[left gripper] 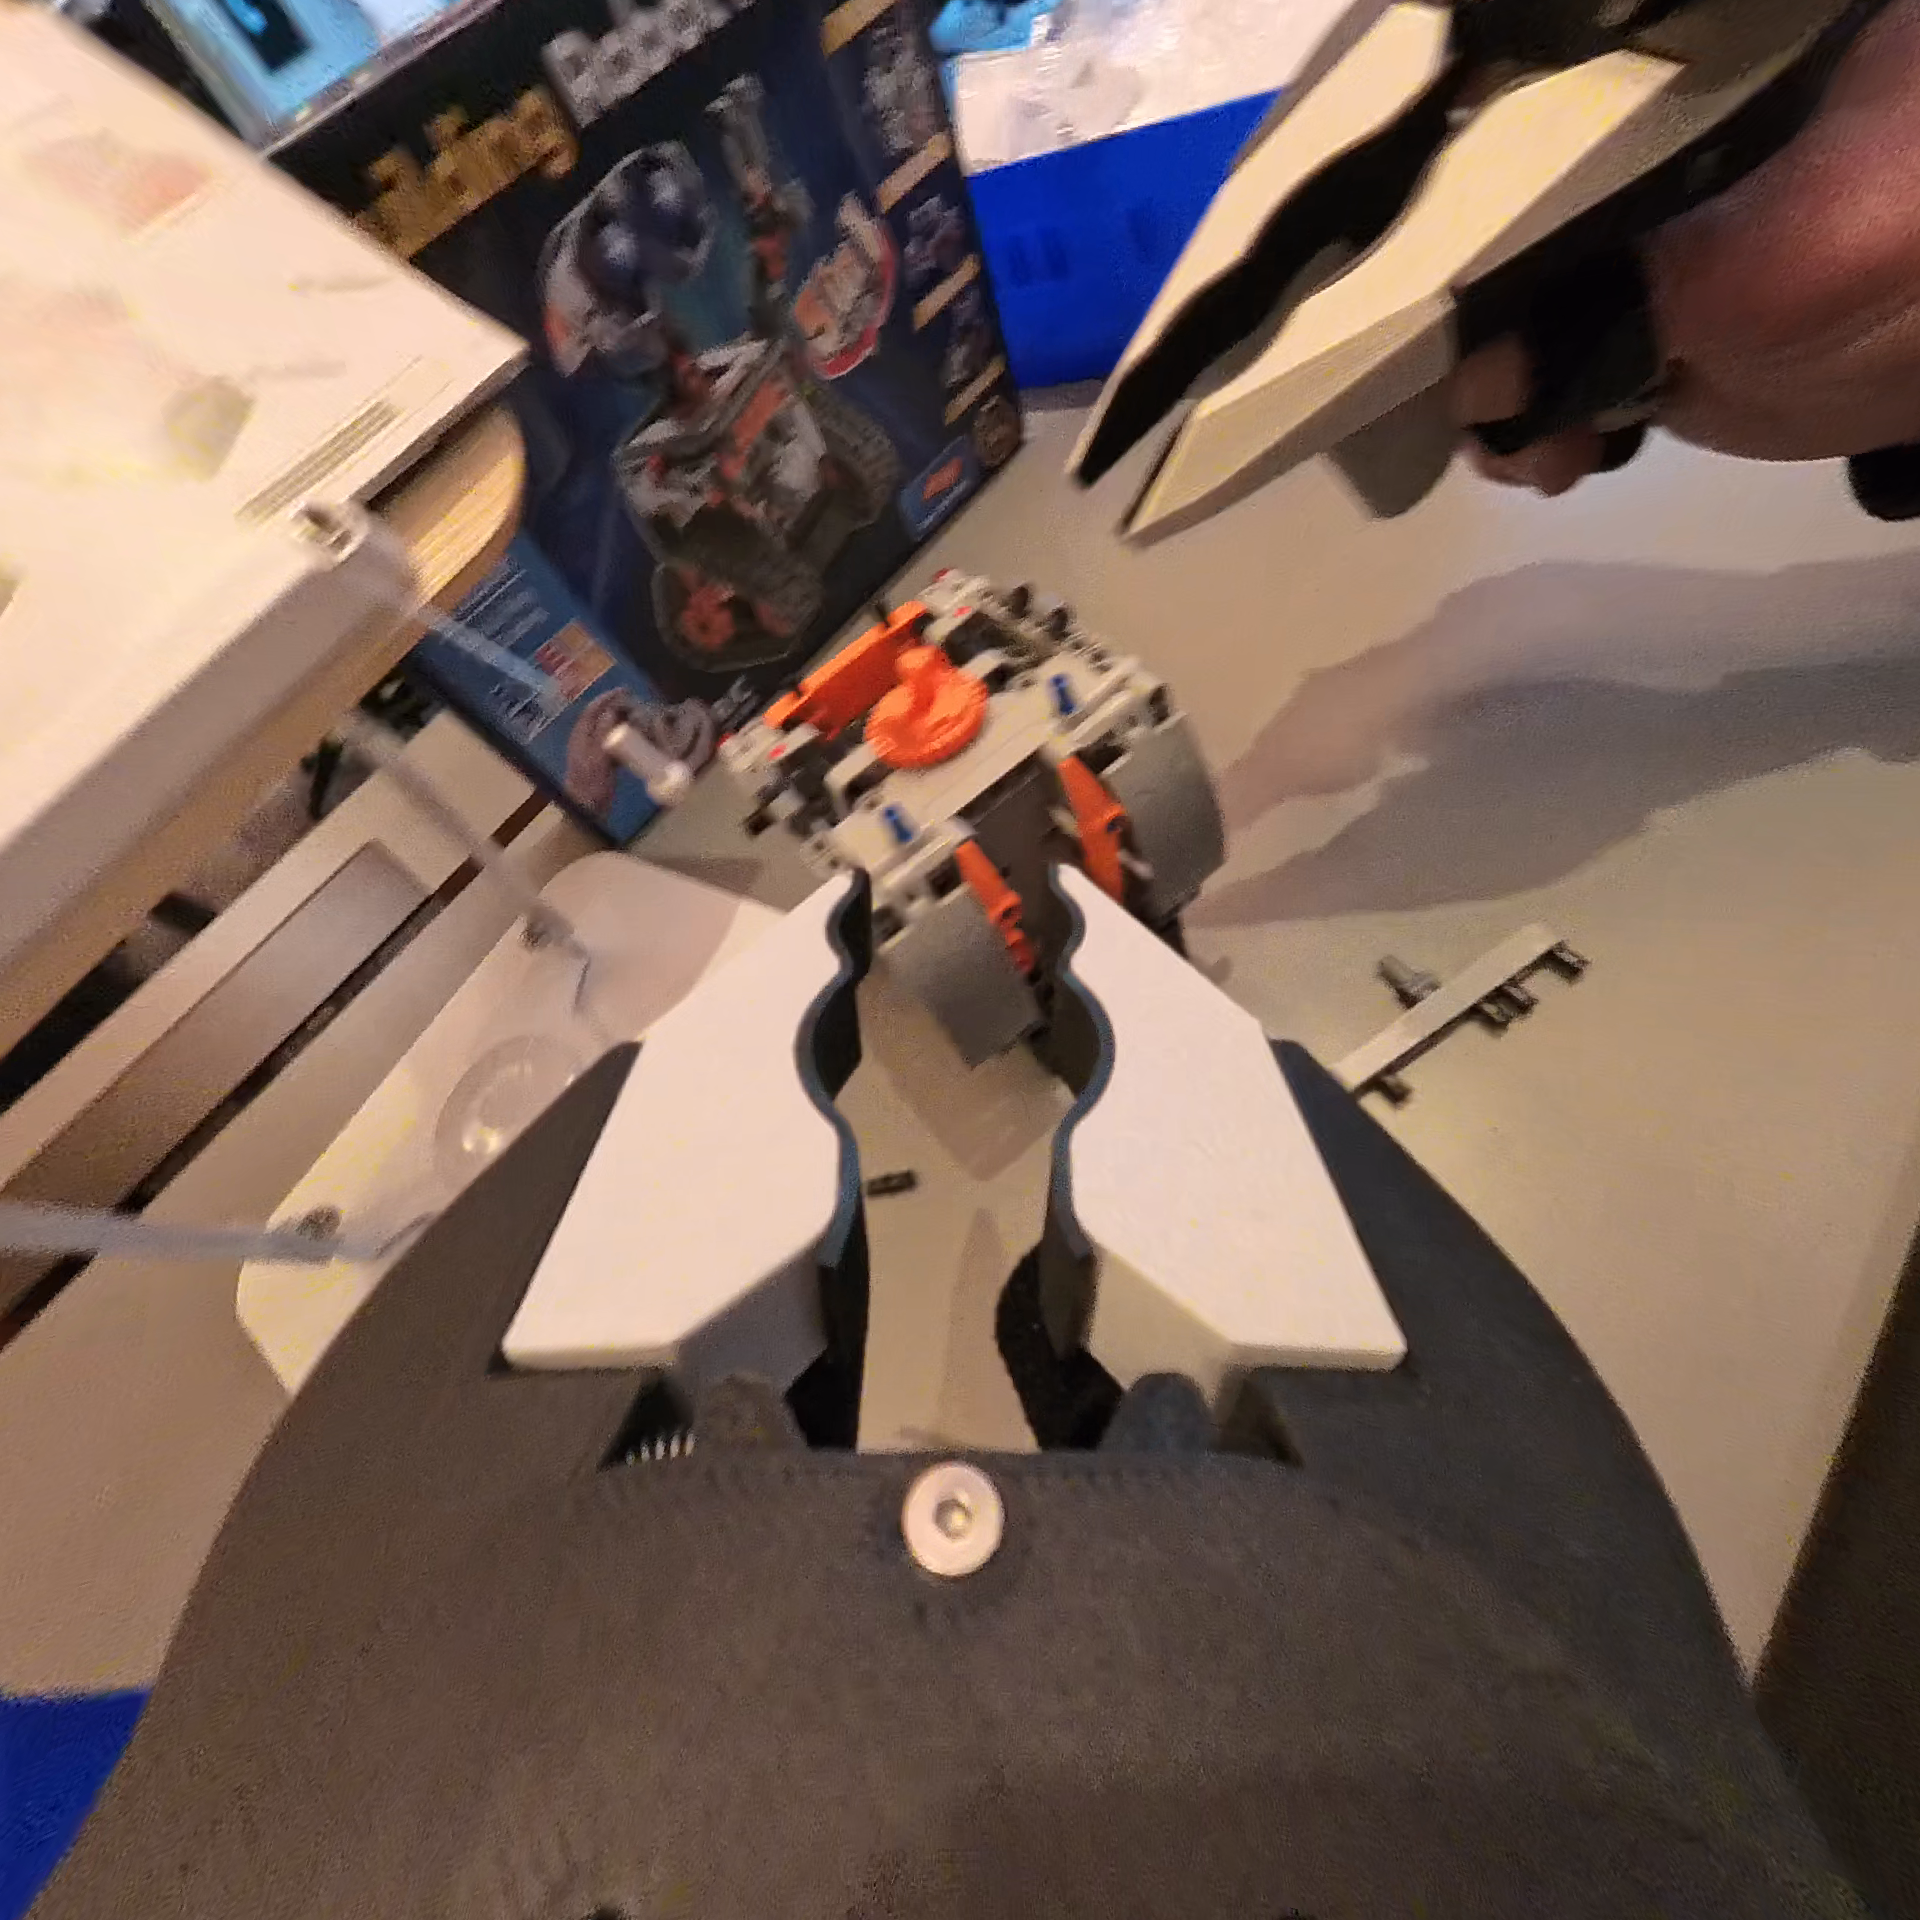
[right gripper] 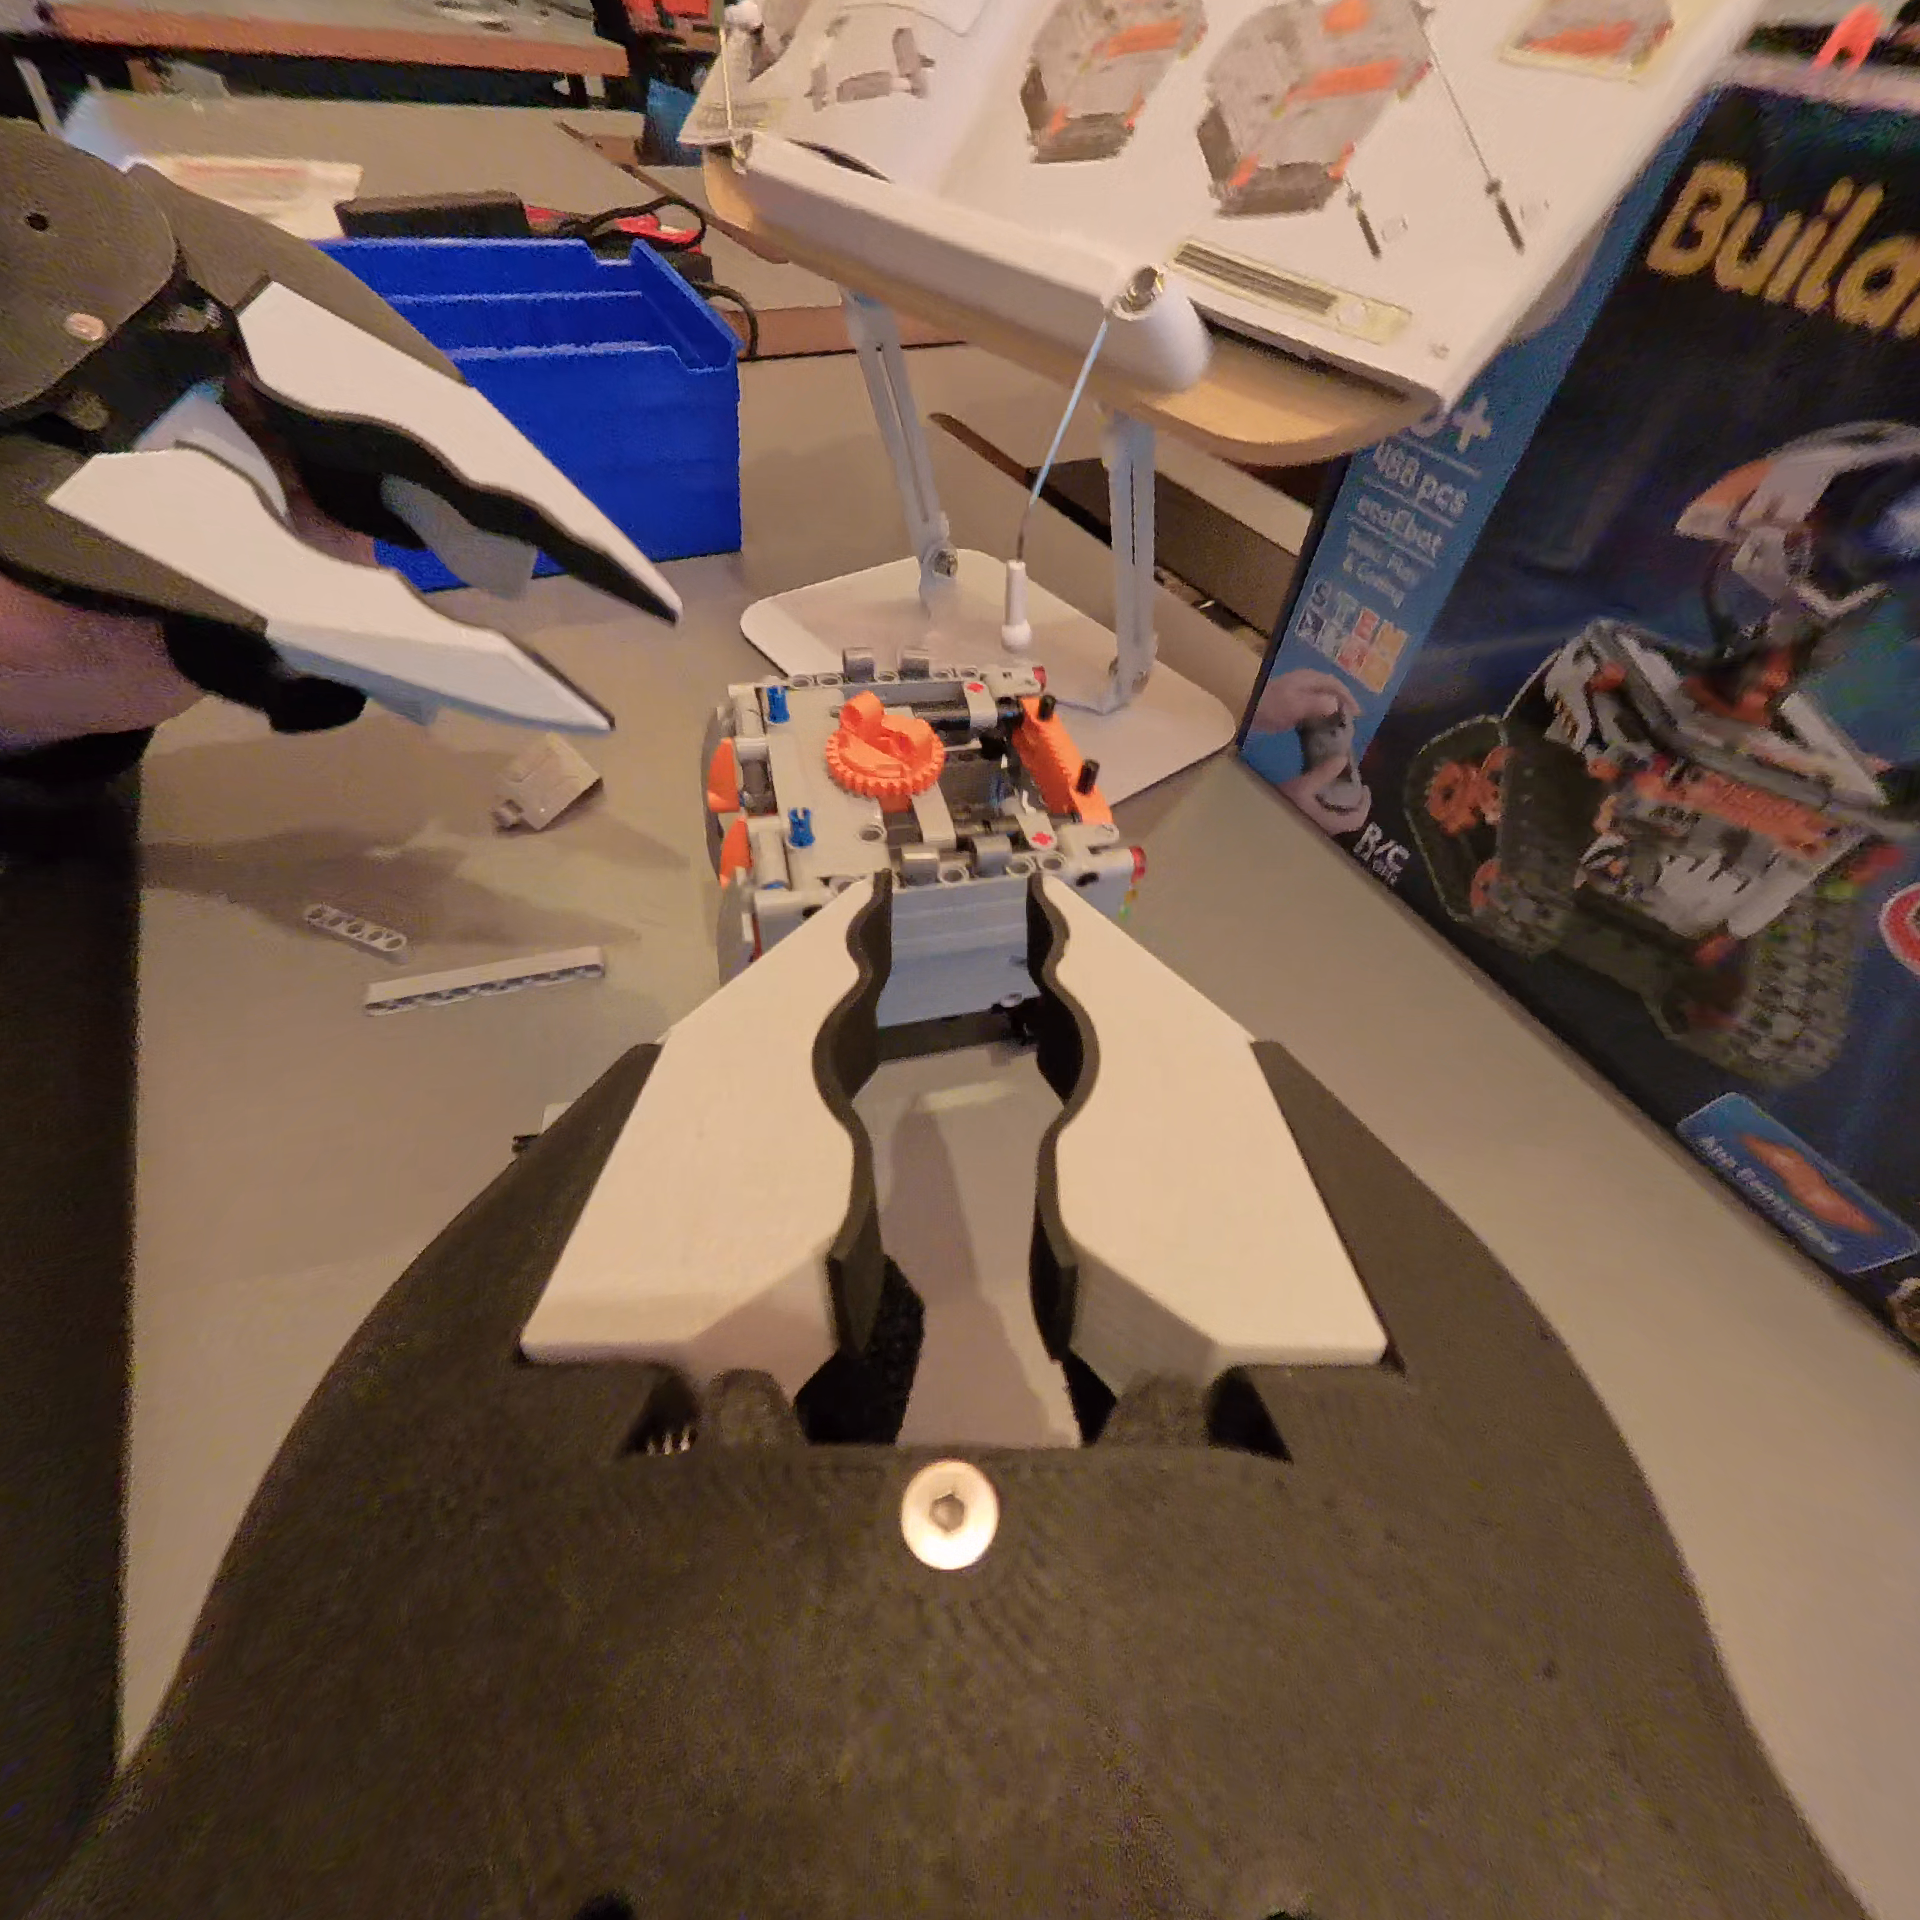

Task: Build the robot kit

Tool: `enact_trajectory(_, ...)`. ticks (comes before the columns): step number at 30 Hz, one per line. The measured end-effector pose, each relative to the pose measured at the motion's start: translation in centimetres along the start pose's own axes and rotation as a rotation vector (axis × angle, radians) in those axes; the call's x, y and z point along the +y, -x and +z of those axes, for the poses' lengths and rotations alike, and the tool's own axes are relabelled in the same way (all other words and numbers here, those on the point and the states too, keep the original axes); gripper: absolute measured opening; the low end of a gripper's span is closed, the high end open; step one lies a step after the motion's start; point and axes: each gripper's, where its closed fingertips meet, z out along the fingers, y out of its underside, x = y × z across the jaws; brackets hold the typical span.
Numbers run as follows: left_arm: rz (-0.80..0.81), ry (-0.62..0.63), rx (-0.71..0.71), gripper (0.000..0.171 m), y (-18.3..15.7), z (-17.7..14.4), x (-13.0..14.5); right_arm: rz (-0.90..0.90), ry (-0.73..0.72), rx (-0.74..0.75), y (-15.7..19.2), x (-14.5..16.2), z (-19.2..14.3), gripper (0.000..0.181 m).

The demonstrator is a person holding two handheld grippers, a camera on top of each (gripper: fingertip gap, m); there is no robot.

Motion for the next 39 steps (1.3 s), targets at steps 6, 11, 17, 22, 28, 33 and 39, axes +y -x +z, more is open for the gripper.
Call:
enact_trajectory(6, -0.209, 0.085, 0.085, 0.04, 1.6, 0.8, 2.8, 0.107, 0.125, -0.196, 1.8, 3.2, 1.1, 0.016)
enact_trajectory(11, -0.222, 0.096, 0.166, 0.03, 0.3, 2.7, 2.7, 0.05, 0.135, -0.231, 3.8, 3.1, 1.9, 0.007)
enact_trajectory(17, -0.256, 0.09, 0.256, 0.04, 0.4, 4.4, 2.0, 0.021, 0.136, -0.225, 4.0, 3.1, 1.7, 0.0)
enact_trajectory(22, -0.296, 0.079, 0.337, 0.046, 0.1, 5.4, 1.2, 0.017, 0.148, -0.219, 3.7, 3.6, 1.1, 0.003)
enact_trajectory(28, -0.229, 0.142, 0.187, 0.049, 1.8, 1.0, 1.2, 0.028, 0.121, -0.193, 3.0, 3.1, 0.2, 0.008)
enact_trajectory(33, -0.142, 0.277, -0.076, 0.048, 5.6, -9.3, 1.4, -0.017, 0.136, -0.17, 3.1, 3.2, 0.0, 0.007)
enact_trajectory(39, -0.333, 0.449, -0.385, 0.047, 11.0, -22.4, 8.8, -0.031, 0.129, -0.174, 3.4, 3.1, -0.3, 0.008)
